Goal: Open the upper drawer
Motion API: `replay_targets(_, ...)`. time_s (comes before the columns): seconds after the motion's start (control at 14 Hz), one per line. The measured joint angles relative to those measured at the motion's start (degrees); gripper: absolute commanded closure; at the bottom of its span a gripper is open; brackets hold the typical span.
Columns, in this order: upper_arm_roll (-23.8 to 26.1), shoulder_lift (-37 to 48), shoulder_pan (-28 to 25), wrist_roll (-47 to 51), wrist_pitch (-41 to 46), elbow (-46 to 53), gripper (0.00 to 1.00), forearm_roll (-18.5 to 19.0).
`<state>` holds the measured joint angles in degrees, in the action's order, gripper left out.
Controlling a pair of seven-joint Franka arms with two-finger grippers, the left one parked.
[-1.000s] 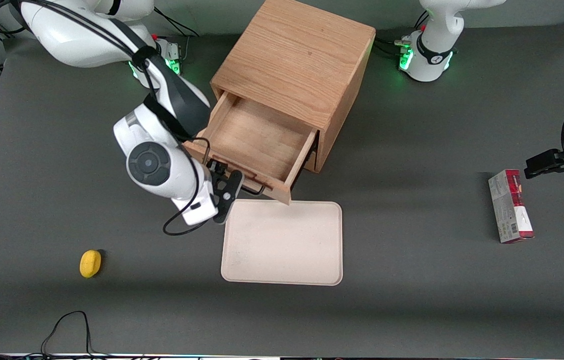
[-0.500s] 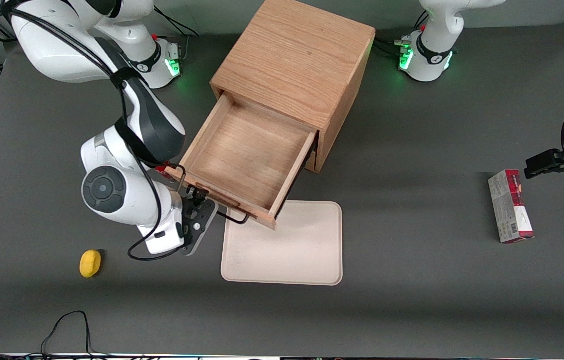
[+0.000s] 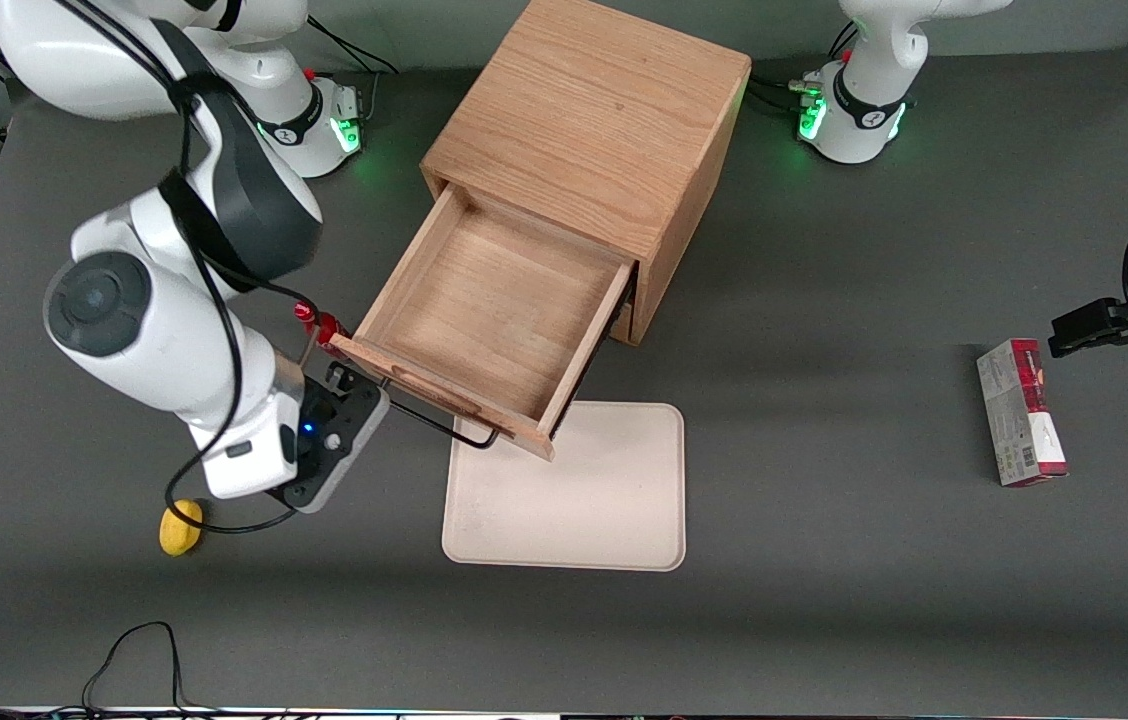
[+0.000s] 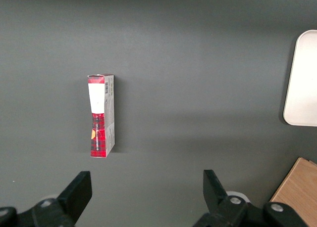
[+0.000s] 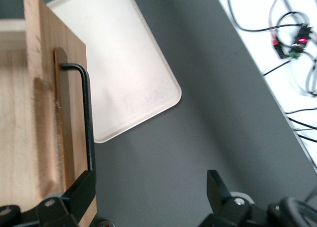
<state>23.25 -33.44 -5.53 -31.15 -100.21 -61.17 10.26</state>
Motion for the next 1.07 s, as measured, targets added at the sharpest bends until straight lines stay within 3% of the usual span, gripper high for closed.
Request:
replay_targets(0.14, -1.9, 3.67, 0.15, 8.52, 2.71, -0.4, 0.0, -2.78)
replay_targets(0.29, -6.9, 9.1, 0.21, 14.35, 6.55, -3.46, 0.0, -7.4)
replay_targets(0.64, -21.61, 29.84, 0.93, 22.32, 4.62, -27.83, 0.0, -12.48)
replay_targets(0.86, -23.8, 42.9, 1.09, 31.0, 4.0, -42.37, 0.0, -12.83)
replay_targets(1.07, -23.44, 49.93, 0.81, 36.2, 5.94, -48.22, 0.0, -12.83)
